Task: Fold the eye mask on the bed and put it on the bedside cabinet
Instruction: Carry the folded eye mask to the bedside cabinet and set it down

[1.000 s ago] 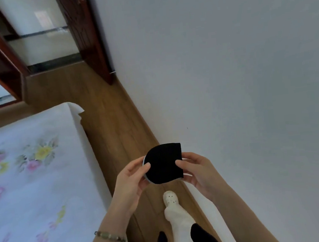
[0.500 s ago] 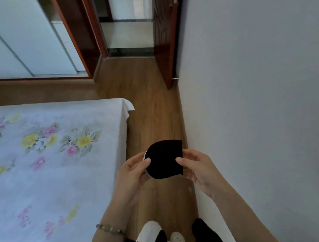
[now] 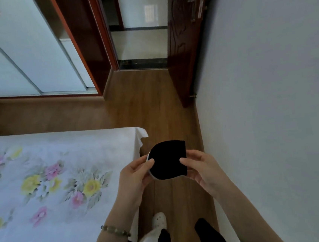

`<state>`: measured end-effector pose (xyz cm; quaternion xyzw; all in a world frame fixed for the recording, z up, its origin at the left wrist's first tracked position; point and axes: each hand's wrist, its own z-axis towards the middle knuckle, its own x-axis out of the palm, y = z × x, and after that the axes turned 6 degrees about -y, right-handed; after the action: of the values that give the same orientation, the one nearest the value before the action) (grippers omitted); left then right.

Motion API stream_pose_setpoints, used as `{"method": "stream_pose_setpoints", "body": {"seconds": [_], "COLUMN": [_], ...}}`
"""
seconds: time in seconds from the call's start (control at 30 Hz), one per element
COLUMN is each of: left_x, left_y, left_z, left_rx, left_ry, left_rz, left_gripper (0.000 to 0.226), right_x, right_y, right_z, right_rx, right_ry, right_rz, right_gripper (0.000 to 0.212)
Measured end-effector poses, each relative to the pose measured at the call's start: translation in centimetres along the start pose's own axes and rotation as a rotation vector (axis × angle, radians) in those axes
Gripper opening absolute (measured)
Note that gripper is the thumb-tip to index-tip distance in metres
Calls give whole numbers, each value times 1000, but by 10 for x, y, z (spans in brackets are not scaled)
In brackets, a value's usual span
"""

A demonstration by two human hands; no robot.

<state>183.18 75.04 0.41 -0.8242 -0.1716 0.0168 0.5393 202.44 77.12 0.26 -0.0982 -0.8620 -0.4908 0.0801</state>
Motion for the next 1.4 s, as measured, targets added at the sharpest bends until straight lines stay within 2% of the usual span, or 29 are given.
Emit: {"method": "stream_pose_setpoints", "body": {"seconds": [0.23, 0.43, 0.67, 0.9, 1.07, 1.27, 1.4], "left_x": [28, 62, 120, 170, 168, 136, 103], "left_y": [-61, -91, -128, -170, -192, -211, -234], "left_z": [125, 220, 330, 412, 459, 525, 571], "left_rx": [-11, -51, -40, -19, -12, 42, 101], "left_ry": [50, 9, -101, -252, -346, -458, -499], "left_rz": [35, 1, -113, -201, -275, -376, -407], "left_gripper": [15, 15, 33, 27, 29, 11, 16], "right_x": [27, 32, 30, 39, 71, 136, 193], "right_y": [67, 119, 202, 279, 306, 327, 343], "right_z": [111, 207, 341, 449, 509, 578, 625], "right_rx": [-22, -1, 35, 85, 131, 139, 155], "right_ry": [-19, -11, 98, 208, 297, 431, 510], "right_rz": [28, 13, -69, -170, -227, -269, -294], "right_gripper": [30, 29, 29, 29, 29, 28, 30]}}
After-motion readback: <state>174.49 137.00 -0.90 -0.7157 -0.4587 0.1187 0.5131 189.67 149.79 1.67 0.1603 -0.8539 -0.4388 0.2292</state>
